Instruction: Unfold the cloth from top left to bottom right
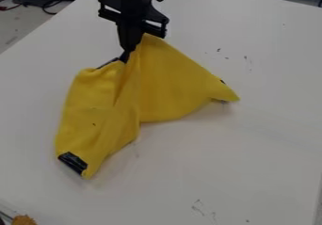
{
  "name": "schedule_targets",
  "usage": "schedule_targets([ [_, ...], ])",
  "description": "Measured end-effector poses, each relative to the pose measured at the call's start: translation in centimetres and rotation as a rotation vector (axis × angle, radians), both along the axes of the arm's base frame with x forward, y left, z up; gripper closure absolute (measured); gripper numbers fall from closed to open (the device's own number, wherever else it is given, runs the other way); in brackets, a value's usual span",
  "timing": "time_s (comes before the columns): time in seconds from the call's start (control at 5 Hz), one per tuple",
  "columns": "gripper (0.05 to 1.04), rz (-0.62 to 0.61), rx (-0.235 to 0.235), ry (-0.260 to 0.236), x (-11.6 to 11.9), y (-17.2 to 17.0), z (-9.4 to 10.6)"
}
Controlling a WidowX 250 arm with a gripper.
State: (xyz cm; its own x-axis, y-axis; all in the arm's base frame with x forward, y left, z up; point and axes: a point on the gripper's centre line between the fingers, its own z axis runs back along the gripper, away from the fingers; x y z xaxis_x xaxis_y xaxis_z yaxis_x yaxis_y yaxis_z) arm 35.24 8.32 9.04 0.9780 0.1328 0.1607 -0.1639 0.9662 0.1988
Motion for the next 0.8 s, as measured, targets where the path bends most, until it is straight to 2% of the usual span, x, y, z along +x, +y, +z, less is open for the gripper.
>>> schedule_targets([
  [0.2, 1.029, 0.038, -0.006, -0.019, -1.9, -1.9, 1.7],
  [0.4, 1.029, 0.092, -0.032, -0.042, -4.3, -4.3, 2.3],
  [0.6, 1.029, 0.115, -0.086, -0.076, -6.7, -7.0, 2.4],
  [0.8, 1.029, 0.138, -0.123, -0.117, -8.1, -9.6, 2.7],
])
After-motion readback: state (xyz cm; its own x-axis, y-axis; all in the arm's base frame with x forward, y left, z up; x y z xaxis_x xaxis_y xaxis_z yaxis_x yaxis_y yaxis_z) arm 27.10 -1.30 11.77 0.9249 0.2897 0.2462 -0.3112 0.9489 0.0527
